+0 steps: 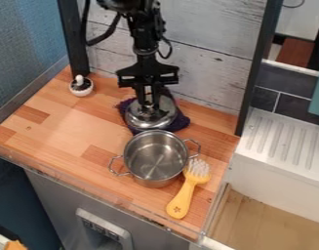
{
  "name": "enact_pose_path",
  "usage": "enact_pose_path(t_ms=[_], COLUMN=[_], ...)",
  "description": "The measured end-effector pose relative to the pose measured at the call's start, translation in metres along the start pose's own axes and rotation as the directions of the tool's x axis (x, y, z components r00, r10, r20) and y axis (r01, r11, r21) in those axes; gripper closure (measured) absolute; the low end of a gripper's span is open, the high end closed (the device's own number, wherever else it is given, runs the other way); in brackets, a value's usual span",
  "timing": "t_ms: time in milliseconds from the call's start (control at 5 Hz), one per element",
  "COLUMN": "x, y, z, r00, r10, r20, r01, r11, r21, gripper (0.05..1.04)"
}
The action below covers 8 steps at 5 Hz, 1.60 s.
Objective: Took the silver lid off the silver pot
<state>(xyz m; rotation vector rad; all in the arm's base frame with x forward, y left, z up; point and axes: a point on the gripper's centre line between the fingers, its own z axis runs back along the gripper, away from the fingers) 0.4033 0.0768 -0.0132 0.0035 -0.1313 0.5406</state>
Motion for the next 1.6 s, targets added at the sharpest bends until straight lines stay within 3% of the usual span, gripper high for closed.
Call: enact_pose_path(t_ms=[200,600,800,1200,1400,1600], x=[0.001,-0.007,-0.006,0.0,-0.004,-0.002], y=[-0.001,0.002,0.002,0.003,0.005,0.007], z=[0.0,-0.004,0.006,0.061,0.076,0.079], r00=[1.0,0.999,0.999,0.995,0.992,0.991], r10=[0.015,0.031,0.032,0.053,0.066,0.068], r20=[0.007,-0.011,0.0,0.086,0.109,0.117], r01=[-0.015,-0.031,-0.032,-0.046,-0.051,-0.051], r11=[1.0,0.999,0.999,0.996,0.989,0.988], r21=[0.008,0.012,0.003,-0.081,-0.139,-0.144], gripper=[0.759,0.159,0.07,0.082,0.082,0.082])
